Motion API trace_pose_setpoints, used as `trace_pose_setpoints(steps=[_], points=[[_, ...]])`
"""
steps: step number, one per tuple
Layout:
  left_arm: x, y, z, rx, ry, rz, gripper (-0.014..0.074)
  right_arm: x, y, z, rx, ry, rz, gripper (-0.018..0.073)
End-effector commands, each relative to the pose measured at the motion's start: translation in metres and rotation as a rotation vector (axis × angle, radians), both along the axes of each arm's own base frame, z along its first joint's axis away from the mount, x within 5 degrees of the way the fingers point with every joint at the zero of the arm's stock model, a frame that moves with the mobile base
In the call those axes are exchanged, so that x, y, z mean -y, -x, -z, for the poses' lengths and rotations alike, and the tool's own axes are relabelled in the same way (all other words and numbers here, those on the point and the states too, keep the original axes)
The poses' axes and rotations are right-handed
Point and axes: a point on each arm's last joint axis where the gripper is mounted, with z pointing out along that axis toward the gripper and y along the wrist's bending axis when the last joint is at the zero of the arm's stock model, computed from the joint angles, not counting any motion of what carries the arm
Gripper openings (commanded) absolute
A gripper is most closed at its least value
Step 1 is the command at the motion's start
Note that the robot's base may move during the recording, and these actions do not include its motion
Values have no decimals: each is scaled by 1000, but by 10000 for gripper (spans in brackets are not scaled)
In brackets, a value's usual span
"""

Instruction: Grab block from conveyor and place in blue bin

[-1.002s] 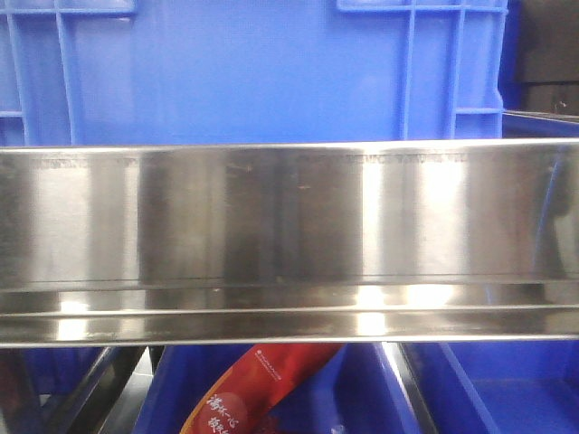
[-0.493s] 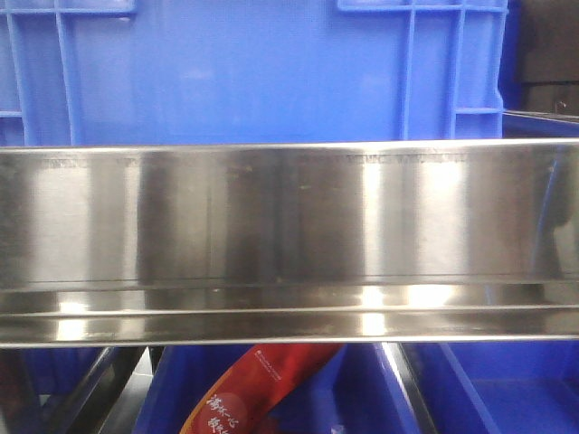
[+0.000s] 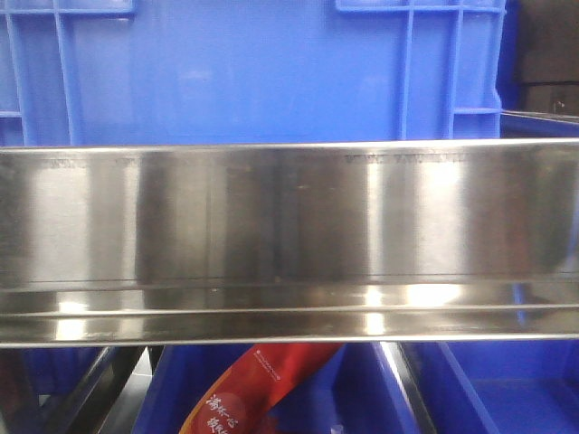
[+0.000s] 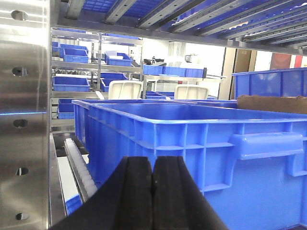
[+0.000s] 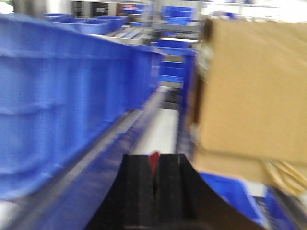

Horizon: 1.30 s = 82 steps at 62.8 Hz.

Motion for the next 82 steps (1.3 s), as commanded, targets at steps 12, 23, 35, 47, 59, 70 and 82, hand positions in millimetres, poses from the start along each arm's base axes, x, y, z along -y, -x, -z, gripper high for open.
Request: trace_pose_setpoints(steps=[12,23,35,47,59,70,82], points=[[-1,1,-2,17,8,-6,-111,3,12,16,60,-22,27,-162],[-1,1,-2,17,8,-6,-111,3,12,15,83,-18,28,-162],[-1,1,-2,17,8,-6,-111,3,12,15,83,-18,28,-162],[-1,1,-2,17,8,-6,-111,3,12,15,83,-18,28,-162],[-1,1,-2,17,8,-6,-111,3,12,15,83,-18,28,-162],[-1,1,-2,17,8,-6,-111,3,12,15,83,-18,28,-162],[-1,1,-2,17,8,-6,-111,3,12,15,83,-18,28,-162]])
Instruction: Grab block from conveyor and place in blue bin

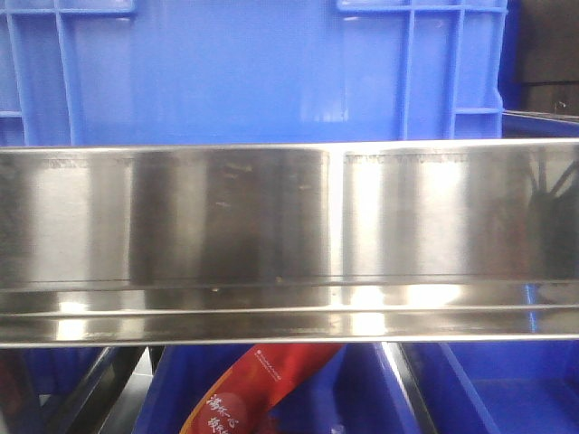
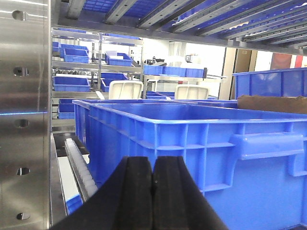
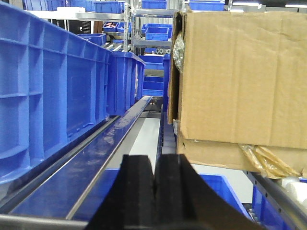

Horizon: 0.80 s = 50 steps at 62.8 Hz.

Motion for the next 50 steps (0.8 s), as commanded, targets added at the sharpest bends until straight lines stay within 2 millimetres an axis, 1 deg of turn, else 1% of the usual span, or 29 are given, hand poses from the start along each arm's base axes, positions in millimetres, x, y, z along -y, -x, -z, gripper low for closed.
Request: trace_pose_setpoints(steps=[1,4,8,12,20,32,44,48,50], points=[[-1,1,-2,17,8,-6,-111,0,0,-2,25,4,6,-162],[-1,0,-1,24,0,-11,-111,0,0,-2,25,4,6,-162],[-2,-1,5,43,-75,-46,-111,0,0,-2,25,4,6,-162],[-3,-3,13,17,-54,-68,-111,0,0,-2,25,4,6,-162],[-8,-5,34,-49,-9,-168,-111,0,0,-2,25,4,6,-162],[-16,-7,66,-90,-23,-332,-111,0,0,-2,25,4,6,-162],[-19,-12,91,-120,-60,-389,-111,0,0,-2,25,4,6,-162],[-19,-12,88,-87,-54,-388,-111,0,0,-2,25,4,6,-162],[-19,-12,91,-116,-59,-389,-111,0,0,-2,25,4,6,-162]])
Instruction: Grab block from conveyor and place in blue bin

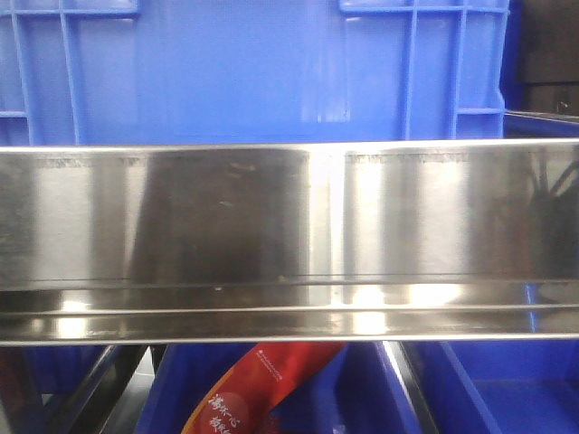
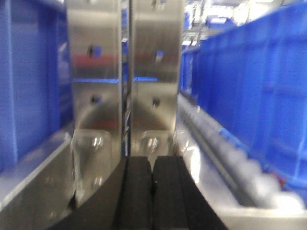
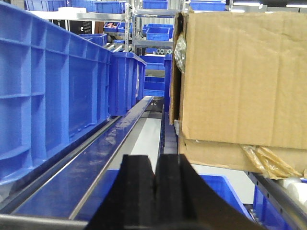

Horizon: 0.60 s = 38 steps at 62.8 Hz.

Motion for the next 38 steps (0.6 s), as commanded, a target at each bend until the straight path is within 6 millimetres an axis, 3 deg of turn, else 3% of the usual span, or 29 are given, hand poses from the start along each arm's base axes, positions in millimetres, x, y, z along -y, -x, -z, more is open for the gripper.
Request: trace_pose_setpoints(steps=[1,38], points=[[0,0,0,18,1,-4,-111,0,0,-2,22,4,6,-162],[0,0,-2,41,0,-3,-111,0,0,-2,22,4,6,-162]])
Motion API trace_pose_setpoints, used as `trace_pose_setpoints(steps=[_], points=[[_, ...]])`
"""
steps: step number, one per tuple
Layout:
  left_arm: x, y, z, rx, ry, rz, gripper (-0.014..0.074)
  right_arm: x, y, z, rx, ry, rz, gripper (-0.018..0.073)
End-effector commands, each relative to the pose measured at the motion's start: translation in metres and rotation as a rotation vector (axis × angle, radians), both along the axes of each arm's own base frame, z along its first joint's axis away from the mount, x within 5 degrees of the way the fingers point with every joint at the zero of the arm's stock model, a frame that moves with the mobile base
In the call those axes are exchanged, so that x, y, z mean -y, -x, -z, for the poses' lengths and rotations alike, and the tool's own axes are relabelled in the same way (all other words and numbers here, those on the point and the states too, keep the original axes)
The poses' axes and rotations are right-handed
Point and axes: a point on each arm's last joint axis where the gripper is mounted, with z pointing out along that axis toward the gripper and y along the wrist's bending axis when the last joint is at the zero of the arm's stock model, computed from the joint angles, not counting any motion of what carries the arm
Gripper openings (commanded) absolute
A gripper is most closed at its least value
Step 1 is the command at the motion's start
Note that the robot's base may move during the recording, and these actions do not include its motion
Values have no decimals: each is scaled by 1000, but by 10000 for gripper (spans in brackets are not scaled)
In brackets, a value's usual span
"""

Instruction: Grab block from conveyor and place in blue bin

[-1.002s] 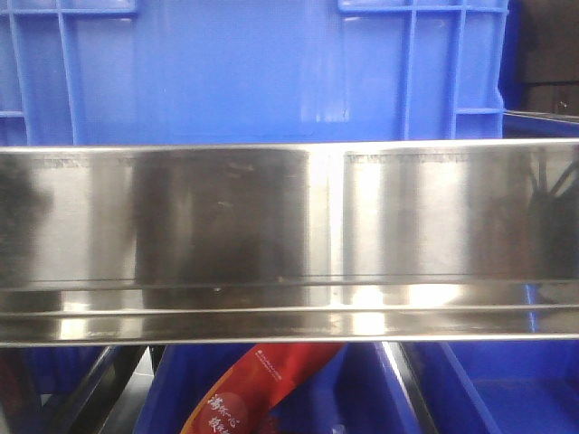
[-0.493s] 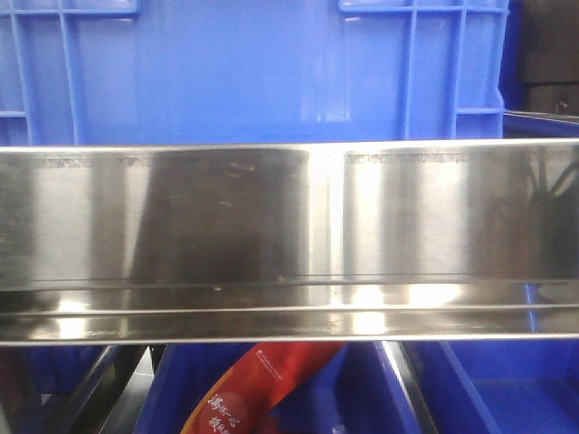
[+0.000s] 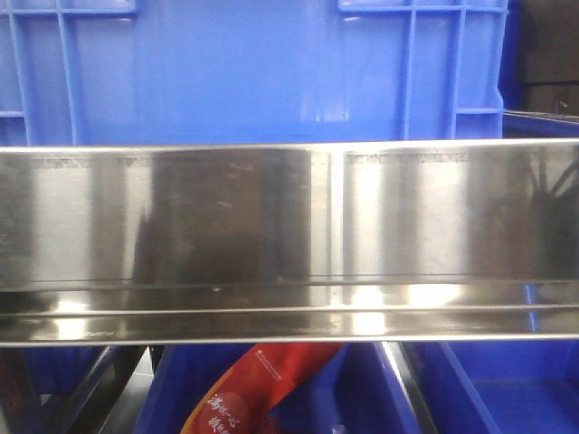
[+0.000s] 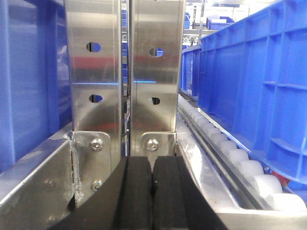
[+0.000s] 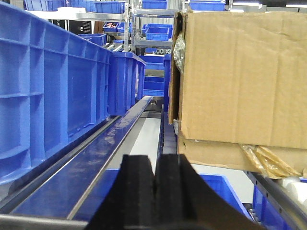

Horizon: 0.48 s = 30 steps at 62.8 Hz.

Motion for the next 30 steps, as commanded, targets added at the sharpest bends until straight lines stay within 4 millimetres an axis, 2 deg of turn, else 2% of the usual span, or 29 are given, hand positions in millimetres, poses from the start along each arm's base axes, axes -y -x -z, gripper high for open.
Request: trace_pose_setpoints(steps=[1,30], points=[[0,1,-2,25,5,-3,-111,0,0,-2,22,4,6,-162],[0,1,-2,25,5,-3,-111,0,0,-2,22,4,6,-162]])
